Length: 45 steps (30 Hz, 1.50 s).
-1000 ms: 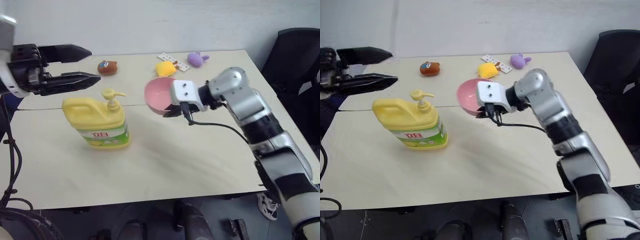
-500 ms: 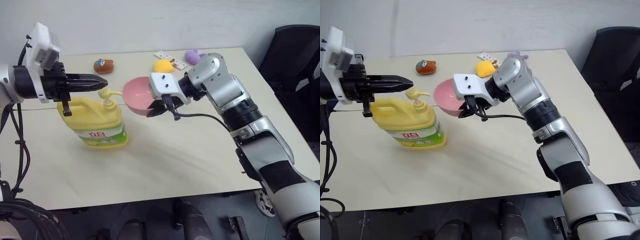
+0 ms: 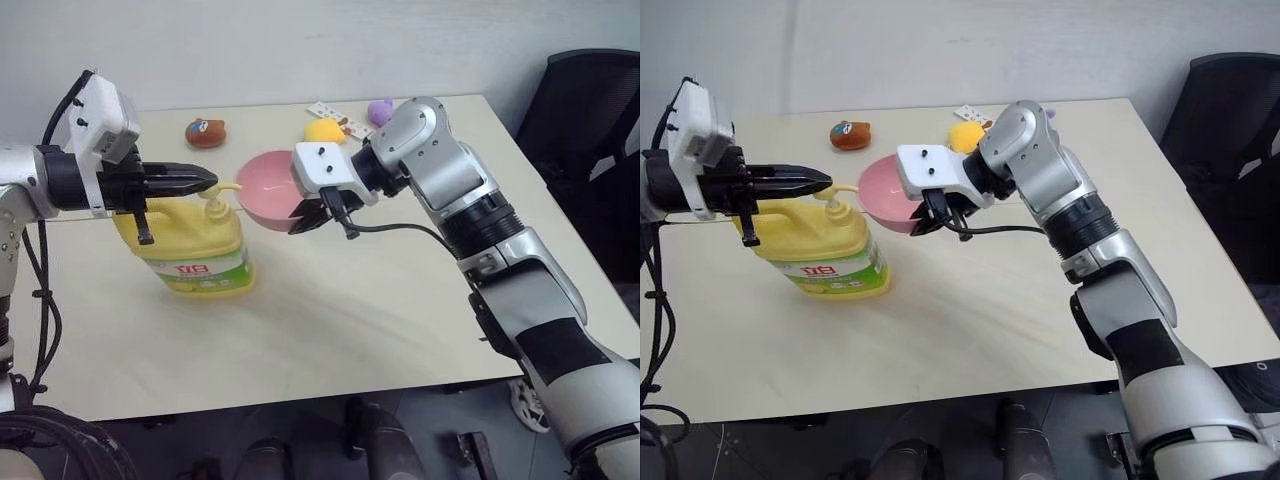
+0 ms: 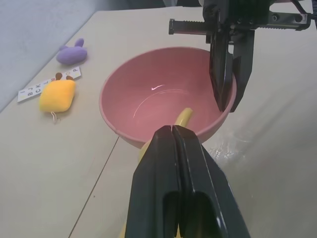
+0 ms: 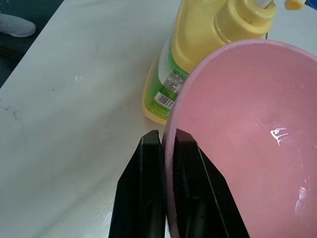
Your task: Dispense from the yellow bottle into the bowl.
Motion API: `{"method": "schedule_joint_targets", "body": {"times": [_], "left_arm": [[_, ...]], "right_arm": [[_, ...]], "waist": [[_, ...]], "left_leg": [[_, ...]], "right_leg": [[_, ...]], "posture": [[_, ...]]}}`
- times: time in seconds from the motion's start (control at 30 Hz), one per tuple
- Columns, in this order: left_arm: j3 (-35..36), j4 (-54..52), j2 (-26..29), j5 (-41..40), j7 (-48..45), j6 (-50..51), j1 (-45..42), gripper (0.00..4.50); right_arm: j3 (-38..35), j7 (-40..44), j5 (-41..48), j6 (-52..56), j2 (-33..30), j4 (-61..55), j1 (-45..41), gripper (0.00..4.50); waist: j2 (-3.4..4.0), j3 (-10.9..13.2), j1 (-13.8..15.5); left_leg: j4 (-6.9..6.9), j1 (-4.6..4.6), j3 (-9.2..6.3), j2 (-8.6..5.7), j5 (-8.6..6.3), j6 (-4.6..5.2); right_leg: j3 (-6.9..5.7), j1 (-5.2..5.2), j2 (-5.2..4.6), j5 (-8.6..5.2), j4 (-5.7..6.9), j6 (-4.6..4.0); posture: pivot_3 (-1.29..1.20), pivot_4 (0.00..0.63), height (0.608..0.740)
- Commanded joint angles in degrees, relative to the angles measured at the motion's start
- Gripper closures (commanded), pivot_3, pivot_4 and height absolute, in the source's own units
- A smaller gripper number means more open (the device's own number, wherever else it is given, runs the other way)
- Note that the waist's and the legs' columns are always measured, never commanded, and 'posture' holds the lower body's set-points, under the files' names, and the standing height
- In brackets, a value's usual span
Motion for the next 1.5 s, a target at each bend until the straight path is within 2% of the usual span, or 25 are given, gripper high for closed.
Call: {"method": "schedule_joint_targets", "body": {"times": [0.03, 0.6, 0.93, 1.23, 1.5], "left_arm": [[1.74, -1.47, 0.01, 0.84, 0.72, -1.14, 0.27, 4.48], [-1.32, -1.98, 0.00, 4.59, -0.16, -2.74, 2.72, 4.48], [5.41, -1.81, -1.84, -4.25, 1.23, 5.07, -3.80, 4.48], [4.35, -1.18, 0.69, 0.52, 0.95, 1.96, 0.19, 4.48], [3.31, 0.49, -0.69, 3.34, 2.10, -0.76, -0.38, 4.48]], "right_arm": [[-1.59, 1.08, 1.19, -0.39, 0.49, -2.15, -2.18, 4.50], [-1.43, 3.69, 2.41, 0.02, 0.49, -4.49, -4.07, 4.50], [-0.84, 2.38, 1.78, -0.19, 1.21, -4.40, -3.80, 4.50], [-0.82, 2.75, 1.24, -1.59, 0.92, -3.23, -4.02, 4.50], [-0.29, 4.44, 0.97, -2.46, -0.19, -3.53, -3.86, 4.50]], "waist": [[0.00, 0.00, 0.02], [0.00, 0.00, 0.05], [0.00, 0.00, -0.02], [0.00, 0.00, -0.06], [0.00, 0.00, -0.01]], "left_leg": [[0.01, 0.00, 0.00, 0.00, 0.00, 0.00], [0.06, 0.16, 0.02, -0.01, 0.02, -0.03], [0.06, -0.03, 0.00, 0.00, 0.02, -0.02], [0.07, 0.02, 0.01, 0.00, 0.03, -0.04], [0.06, 0.00, 0.00, 0.01, 0.03, -0.04]], "right_leg": [[0.00, 0.00, 0.00, 0.00, 0.01, 0.00], [0.05, 0.12, -0.02, 0.02, 0.13, -0.05], [0.00, -0.02, -0.02, 0.04, 0.04, -0.06], [0.02, -0.01, -0.01, 0.03, 0.09, -0.06], [0.00, -0.02, 0.00, 0.03, 0.06, -0.07]], "posture": [[0.00, 0.150, 0.740], [0.00, 0.150, 0.740], [0.00, 0.150, 0.740], [0.00, 0.150, 0.740], [0.00, 0.150, 0.740]]}}
